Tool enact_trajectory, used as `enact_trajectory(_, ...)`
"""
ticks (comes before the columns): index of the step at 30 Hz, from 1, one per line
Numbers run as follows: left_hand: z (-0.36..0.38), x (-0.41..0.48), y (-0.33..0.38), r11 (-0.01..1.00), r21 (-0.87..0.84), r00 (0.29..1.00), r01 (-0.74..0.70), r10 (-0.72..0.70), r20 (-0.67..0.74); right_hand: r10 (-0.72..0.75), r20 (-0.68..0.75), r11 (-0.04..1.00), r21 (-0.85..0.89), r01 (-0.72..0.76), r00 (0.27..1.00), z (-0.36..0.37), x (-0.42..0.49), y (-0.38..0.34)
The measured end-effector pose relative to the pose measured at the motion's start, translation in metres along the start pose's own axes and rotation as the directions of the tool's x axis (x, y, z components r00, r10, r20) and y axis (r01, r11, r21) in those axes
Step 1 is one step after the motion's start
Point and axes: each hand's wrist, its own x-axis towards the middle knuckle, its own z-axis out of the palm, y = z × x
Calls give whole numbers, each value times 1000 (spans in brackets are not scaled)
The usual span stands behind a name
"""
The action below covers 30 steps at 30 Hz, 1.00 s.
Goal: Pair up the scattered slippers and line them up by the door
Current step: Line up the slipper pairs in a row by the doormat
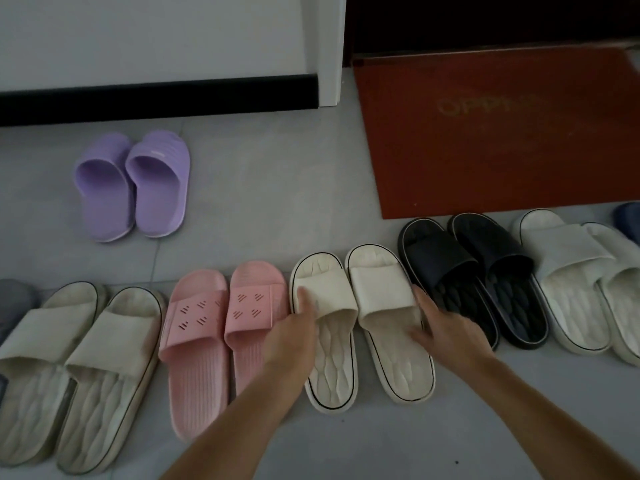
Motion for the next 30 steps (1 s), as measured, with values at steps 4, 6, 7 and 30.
enact_trajectory(4,-1,-4,-2,1000,21,999,-15,15,-31,11,58,988,150,-19,998,18,-18,-9)
enact_trajectory(6,-2,-3,-2,998,68,1000,-8,10,-23,2,72,990,144,-12,997,23,-19,-12)
enact_trajectory(7,-3,-2,-2,995,100,1000,-6,8,-24,8,79,992,128,-18,997,23,-18,-11)
enact_trajectory(30,-167,70,-102,903,414,981,-110,165,-101,-88,-255,938,303,166,963,-42,44,-85)
